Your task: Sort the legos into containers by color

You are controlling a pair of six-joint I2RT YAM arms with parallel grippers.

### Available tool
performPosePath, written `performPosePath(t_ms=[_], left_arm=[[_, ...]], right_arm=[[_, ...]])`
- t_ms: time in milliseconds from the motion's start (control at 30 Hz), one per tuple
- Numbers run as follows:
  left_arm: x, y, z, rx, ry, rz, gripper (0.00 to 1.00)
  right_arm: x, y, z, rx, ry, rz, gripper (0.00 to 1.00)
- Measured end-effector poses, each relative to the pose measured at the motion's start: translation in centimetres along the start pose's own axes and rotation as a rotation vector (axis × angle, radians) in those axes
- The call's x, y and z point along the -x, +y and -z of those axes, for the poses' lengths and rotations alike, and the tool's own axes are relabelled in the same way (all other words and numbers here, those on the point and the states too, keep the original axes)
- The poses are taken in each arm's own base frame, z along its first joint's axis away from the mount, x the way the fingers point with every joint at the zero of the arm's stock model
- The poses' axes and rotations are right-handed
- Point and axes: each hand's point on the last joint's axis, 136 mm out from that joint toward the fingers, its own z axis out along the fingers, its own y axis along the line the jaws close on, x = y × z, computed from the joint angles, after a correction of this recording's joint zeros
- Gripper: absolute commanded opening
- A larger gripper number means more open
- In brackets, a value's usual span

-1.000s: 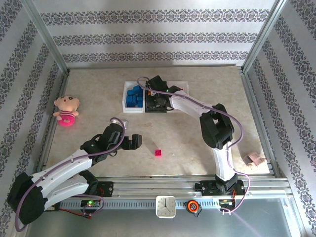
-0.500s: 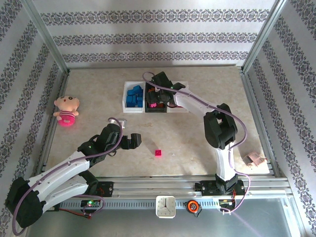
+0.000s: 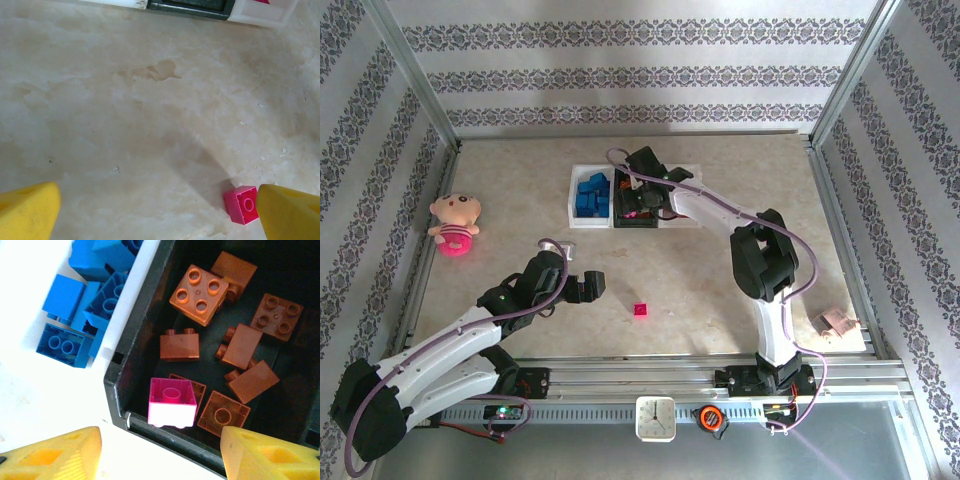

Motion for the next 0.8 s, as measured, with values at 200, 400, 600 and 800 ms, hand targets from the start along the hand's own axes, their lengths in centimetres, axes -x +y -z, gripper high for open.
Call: performPosePath(t_ms=[200, 400, 600, 800], left_arm=[[0.0, 0.1, 0.1, 0.005, 0.000, 0.000, 1.00], [-0.1, 0.2, 0.2, 0.009, -0.001, 0.001, 1.00], [0.0, 0.4, 0.2, 0.015, -0.005, 0.003, 1.00], [0.3, 0.5, 0.4, 0.020, -0.016, 0.004, 1.00]], right_arm=[[-1.2, -0.5, -1.7, -0.015, 0.043, -0.018, 0.63], [-1.0, -0.4, -2.4, -0.014, 0.047, -0.022, 0.63], [-1.1, -0.5, -2.9, -0.016, 0.054, -0.022, 0.62], [-1.3, -0.6, -3.7, -0.019, 0.066, -0.024, 0.58]])
